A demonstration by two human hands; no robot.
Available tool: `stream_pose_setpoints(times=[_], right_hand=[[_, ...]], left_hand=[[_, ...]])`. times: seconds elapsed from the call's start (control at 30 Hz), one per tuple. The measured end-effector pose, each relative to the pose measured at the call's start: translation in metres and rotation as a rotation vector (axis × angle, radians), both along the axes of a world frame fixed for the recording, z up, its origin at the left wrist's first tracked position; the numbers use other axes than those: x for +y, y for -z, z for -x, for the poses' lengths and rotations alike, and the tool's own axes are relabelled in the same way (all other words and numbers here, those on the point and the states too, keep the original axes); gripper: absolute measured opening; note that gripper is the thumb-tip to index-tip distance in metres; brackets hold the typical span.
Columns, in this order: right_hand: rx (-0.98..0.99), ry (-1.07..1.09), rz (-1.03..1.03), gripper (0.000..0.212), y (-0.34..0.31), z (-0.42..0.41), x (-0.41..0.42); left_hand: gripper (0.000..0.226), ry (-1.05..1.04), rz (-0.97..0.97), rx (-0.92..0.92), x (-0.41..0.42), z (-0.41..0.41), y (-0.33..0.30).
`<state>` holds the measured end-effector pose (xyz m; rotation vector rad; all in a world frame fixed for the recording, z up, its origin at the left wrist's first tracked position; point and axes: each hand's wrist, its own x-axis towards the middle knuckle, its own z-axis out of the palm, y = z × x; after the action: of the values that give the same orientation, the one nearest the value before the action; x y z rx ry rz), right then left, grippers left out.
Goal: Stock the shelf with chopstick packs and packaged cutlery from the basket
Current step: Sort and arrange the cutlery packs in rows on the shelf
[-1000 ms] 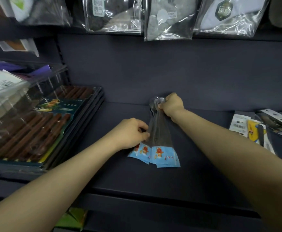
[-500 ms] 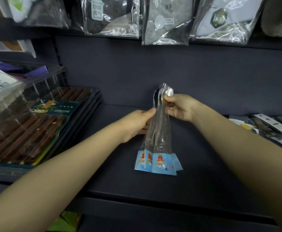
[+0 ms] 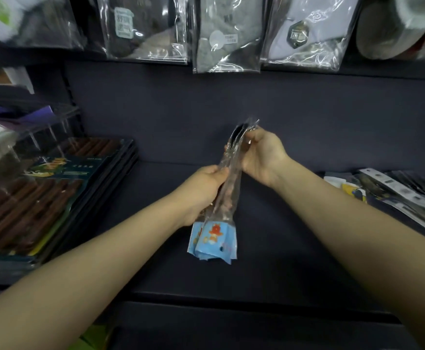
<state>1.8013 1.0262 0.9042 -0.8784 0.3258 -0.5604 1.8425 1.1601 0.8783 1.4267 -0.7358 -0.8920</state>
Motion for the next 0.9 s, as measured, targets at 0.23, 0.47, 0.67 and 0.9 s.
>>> stream_pose_setpoints(times=[0.23, 0.47, 0.67, 0.9], right_hand=[[0.224, 0.042, 0.416, 0.051, 0.012, 0.01, 0.003], [0.141, 0.126, 0.512, 0.024, 0.015, 0.014, 0.004], [0.324, 0.374, 0.755, 0.036, 0.018, 0.015, 0.003], [0.508, 0.494, 1.07, 0.026, 0.008, 0.021, -0.006]], left_hand=[[0.021, -0.089, -0.05, -0.26, 0.0, 0.005, 0.004], [0.029, -0.053, -0.095, -0.537, -0.002, 0.007, 0.003], [0.047, -0.032, -0.073, -0.67, -0.005, 0.011, 0.006], [0.039, 0.215, -0.128, -0.332, -0.005, 0.018, 0.003]])
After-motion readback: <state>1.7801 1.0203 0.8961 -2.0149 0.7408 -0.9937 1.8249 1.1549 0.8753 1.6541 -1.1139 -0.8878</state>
